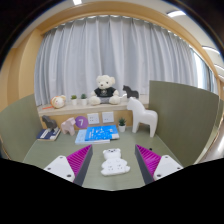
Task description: Unplug charger
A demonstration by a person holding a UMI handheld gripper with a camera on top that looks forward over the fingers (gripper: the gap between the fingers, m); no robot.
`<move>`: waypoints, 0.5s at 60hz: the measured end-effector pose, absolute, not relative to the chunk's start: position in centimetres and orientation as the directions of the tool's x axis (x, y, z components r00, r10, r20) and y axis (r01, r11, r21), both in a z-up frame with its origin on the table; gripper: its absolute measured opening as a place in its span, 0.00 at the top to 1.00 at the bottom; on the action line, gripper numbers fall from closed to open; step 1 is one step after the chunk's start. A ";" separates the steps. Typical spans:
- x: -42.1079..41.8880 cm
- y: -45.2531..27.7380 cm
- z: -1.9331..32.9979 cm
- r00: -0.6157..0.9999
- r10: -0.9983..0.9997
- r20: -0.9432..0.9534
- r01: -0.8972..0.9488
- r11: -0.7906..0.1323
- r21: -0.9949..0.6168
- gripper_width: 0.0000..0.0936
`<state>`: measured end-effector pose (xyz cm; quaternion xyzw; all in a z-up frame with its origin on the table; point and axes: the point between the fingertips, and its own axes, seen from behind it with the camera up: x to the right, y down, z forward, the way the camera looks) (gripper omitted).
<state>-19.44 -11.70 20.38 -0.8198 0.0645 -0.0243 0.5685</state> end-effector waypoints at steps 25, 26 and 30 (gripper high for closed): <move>-37.5 -22.3 15.0 0.995 0.102 -0.005 0.041 -0.444 -0.895 0.07; -37.9 -22.5 14.9 0.994 0.110 -0.008 0.042 -0.445 -0.894 0.08; -38.8 -23.3 14.6 0.992 0.122 -0.017 0.042 -0.458 -0.888 0.08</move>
